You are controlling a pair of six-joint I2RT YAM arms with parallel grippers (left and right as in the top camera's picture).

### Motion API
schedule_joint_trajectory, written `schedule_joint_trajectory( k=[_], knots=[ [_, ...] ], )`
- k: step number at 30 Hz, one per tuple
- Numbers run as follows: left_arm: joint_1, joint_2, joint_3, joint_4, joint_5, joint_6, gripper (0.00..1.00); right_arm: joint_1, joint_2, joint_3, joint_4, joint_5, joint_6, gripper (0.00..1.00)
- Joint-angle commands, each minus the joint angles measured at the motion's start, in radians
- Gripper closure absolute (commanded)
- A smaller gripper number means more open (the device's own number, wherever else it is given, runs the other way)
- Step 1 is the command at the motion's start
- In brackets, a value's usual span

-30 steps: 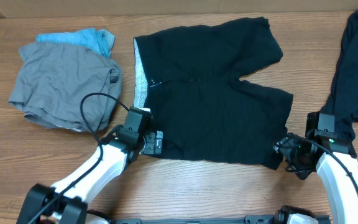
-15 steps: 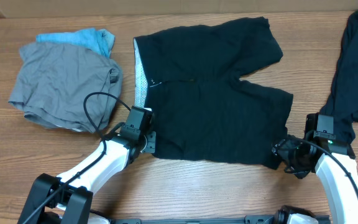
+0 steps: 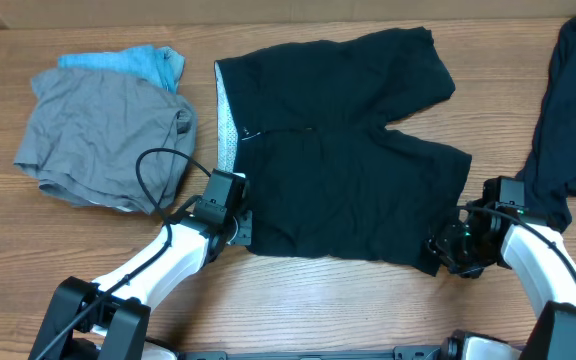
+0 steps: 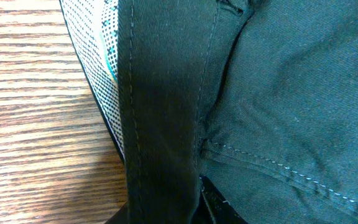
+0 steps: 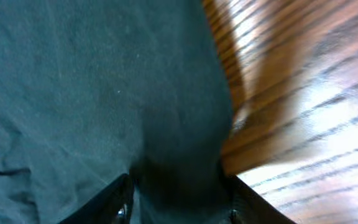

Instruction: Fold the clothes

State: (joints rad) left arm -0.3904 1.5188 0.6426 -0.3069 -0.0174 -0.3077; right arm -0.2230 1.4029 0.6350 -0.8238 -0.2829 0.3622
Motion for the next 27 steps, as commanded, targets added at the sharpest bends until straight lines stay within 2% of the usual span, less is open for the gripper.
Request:
schedule_joint_trajectory(
  k=[1, 4, 5, 9, 18, 22, 27],
  knots=[
    [-0.001, 0.023, 0.006, -0.007, 0.045, -0.014, 0.82, -0.008, 0.006, -0.007, 0.004, -0.033, -0.002, 0.58],
    [-0.001, 0.023, 0.01, -0.011, 0.046, -0.014, 0.92, -0.008, 0.006, 0.003, 0.004, -0.033, 0.004, 0.83],
    [-0.001, 0.023, 0.018, -0.022, 0.045, -0.014, 0.96, -0.008, 0.006, 0.016, 0.001, -0.033, 0.005, 0.95],
    [-0.001, 0.02, 0.087, -0.146, 0.039, -0.014, 0.96, -0.008, 0.006, 0.108, -0.057, -0.033, 0.012, 0.96],
    [-0.001, -0.017, 0.413, -0.577, 0.034, -0.015, 0.96, -0.008, -0.015, 0.462, -0.311, -0.034, 0.012, 0.96],
    [-0.003, -0.074, 0.467, -0.667, 0.036, -0.043, 0.96, -0.008, -0.07, 0.555, -0.379, -0.034, 0.011, 0.96],
    [-0.003, -0.214, 0.469, -0.691, 0.036, -0.056, 0.96, -0.008, -0.181, 0.658, -0.449, -0.033, 0.011, 0.96]
  ],
)
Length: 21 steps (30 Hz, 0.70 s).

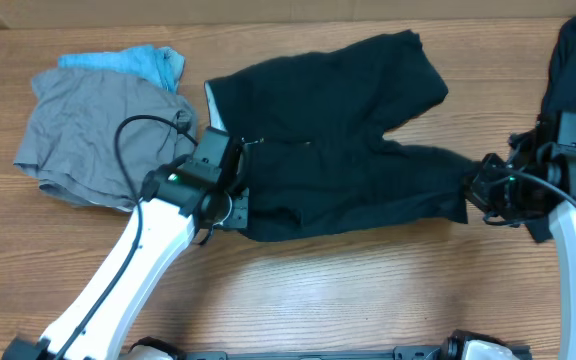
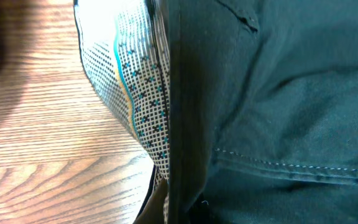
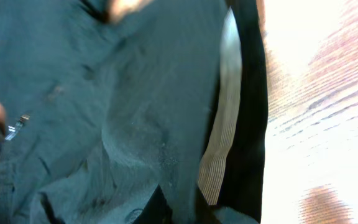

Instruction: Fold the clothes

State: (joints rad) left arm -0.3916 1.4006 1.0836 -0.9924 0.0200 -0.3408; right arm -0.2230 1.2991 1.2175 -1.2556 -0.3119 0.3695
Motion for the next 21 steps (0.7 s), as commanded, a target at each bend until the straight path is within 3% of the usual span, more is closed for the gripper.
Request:
schedule_joint_trajectory(
  k=[1, 7, 12, 21],
  knots=[
    [-0.002, -0.128, 0.028, -0.006, -0.001, -0.023, 0.96, -0.008, -0.101, 0.099, -0.036, -0.004, 0.004, 0.96],
    [-0.005, -0.209, 0.028, -0.038, 0.063, -0.039, 0.96, -0.008, -0.187, 0.191, -0.128, 0.072, 0.003, 0.96],
    [-0.09, -0.24, 0.028, -0.059, 0.036, -0.051, 0.96, -0.008, -0.217, 0.342, -0.187, 0.117, -0.012, 0.96],
    [-0.255, -0.241, 0.028, -0.047, 0.02, -0.134, 0.96, -0.008, -0.214, 0.381, -0.126, 0.117, -0.038, 0.96]
  ],
)
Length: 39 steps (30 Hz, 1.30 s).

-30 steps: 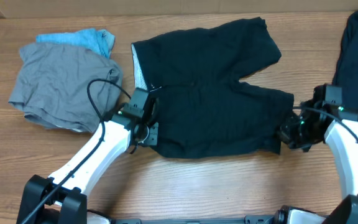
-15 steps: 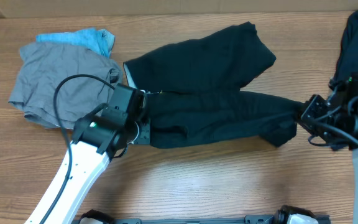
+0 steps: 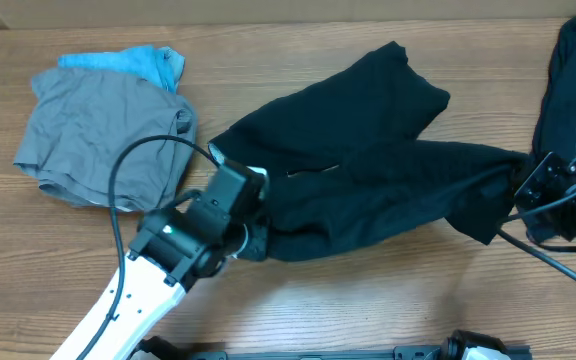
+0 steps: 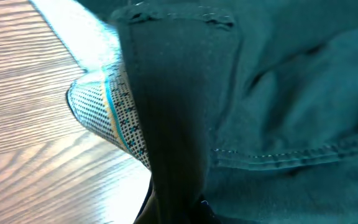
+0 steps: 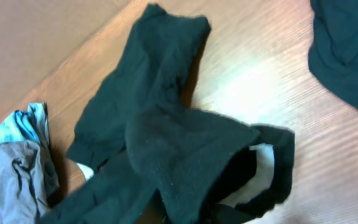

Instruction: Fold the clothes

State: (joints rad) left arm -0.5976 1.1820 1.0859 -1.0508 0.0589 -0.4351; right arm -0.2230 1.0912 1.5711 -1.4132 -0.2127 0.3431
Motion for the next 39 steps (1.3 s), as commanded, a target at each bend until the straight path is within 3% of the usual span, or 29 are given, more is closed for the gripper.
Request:
schedule_joint_trajectory(
  k=[1, 6, 14, 24, 29, 39],
  knots=[
    [-0.051, -0.022, 0.026, 0.011, -0.018, -0.047, 0.96, -0.007, 0.0, 0.027, 0.079, 0.003, -0.04, 0.96],
    [-0.023, -0.019, 0.026, 0.008, -0.087, -0.129, 0.96, -0.007, 0.117, 0.027, 0.224, -0.128, -0.167, 0.96],
    [0.008, 0.092, 0.026, 0.012, -0.122, -0.128, 0.96, 0.069, 0.398, 0.027, 0.435, -0.163, -0.191, 0.96],
    [0.056, 0.173, 0.026, 0.087, -0.172, -0.148, 0.96, 0.188, 0.542, 0.027, 0.756, -0.163, -0.216, 0.96],
    [0.151, 0.179, 0.026, 0.108, -0.228, -0.076, 0.96, 0.197, 0.632, 0.027, 0.84, -0.155, -0.121, 0.96],
    [0.273, 0.257, 0.026, 0.33, -0.216, 0.168, 0.96, 0.197, 0.682, 0.027, 0.889, -0.04, -0.029, 0.96]
  ],
)
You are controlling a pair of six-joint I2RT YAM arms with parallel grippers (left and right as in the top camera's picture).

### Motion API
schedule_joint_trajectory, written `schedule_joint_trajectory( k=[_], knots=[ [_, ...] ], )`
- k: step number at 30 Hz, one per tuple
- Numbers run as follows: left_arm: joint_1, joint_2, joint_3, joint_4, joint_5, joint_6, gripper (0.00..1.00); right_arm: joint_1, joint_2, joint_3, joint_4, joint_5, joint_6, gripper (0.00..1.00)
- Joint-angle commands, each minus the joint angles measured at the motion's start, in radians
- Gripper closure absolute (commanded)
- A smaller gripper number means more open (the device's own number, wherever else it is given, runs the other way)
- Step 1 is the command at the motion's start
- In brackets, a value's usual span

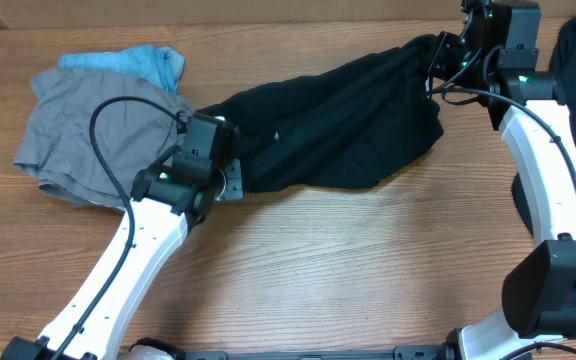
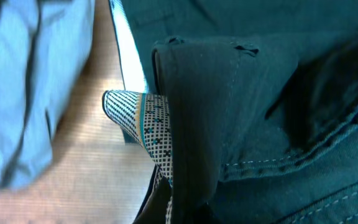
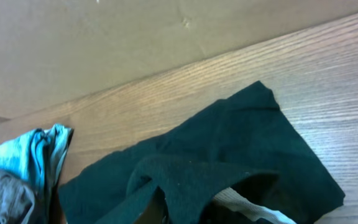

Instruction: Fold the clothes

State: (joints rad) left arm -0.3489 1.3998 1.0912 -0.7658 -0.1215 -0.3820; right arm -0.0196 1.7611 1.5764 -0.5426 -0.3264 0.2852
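Observation:
The black shorts (image 1: 338, 125) lie doubled over lengthwise, a long band running from mid-left to the far right of the table. My left gripper (image 1: 228, 178) is shut on the waistband corner; the left wrist view shows the checked lining (image 2: 151, 121) and dark waistband (image 2: 194, 118) pinched in my left gripper (image 2: 179, 211). At the far edge, my right gripper (image 1: 446, 58) is shut on the leg hem. In the right wrist view that hem (image 3: 191, 174) drapes over my right gripper (image 3: 182, 211), above the other leg (image 3: 253, 124).
A grey garment (image 1: 98, 135) lies at the far left, close to my left gripper, with a light blue cloth (image 1: 133, 60) behind it. Another dark garment sits at the far right corner. The left arm's black cable (image 1: 108, 140) loops over the grey garment.
Both grippers have moved toward the far side, still holding the shorts. The right one went from the near right to the far edge, and the near half now lies over the far half.
The shorts lay flat with my grippers shut on the near waistband corner and the near leg hem. Then the near edge was raised off the table. Then it hung higher between the arms. Now the shorts are doubled over toward the far side.

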Motion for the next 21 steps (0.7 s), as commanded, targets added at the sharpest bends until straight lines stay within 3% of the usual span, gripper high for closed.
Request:
schedule_joint_trajectory(
  k=[1, 11, 14, 15, 16, 17, 21],
  knots=[
    [0.031, 0.057, 0.021, 0.071, -0.035, 0.126, 0.96, -0.006, 0.017, 0.022, 0.019, 0.083, 0.033, 0.96],
    [0.127, 0.129, 0.021, 0.343, -0.033, 0.132, 0.96, -0.006, 0.035, 0.022, 0.068, 0.117, 0.034, 0.96],
    [0.13, 0.13, 0.021, 0.341, -0.022, 0.132, 0.87, -0.006, 0.048, 0.022, 0.087, 0.116, 0.034, 0.96],
    [0.13, 0.131, 0.021, 0.341, -0.016, 0.133, 0.79, -0.006, 0.053, 0.022, 0.092, 0.117, 0.034, 0.96],
    [0.13, 0.131, 0.021, 0.344, -0.016, 0.133, 0.53, -0.006, 0.058, 0.022, 0.097, 0.116, 0.034, 0.96],
    [0.131, 0.131, 0.021, 0.351, -0.017, 0.137, 0.0, -0.006, 0.064, 0.022, 0.104, 0.117, 0.034, 0.96],
    [0.134, 0.13, 0.021, 0.372, -0.006, 0.132, 0.0, -0.006, 0.09, 0.022, 0.149, 0.116, 0.038, 0.96]
  ],
)
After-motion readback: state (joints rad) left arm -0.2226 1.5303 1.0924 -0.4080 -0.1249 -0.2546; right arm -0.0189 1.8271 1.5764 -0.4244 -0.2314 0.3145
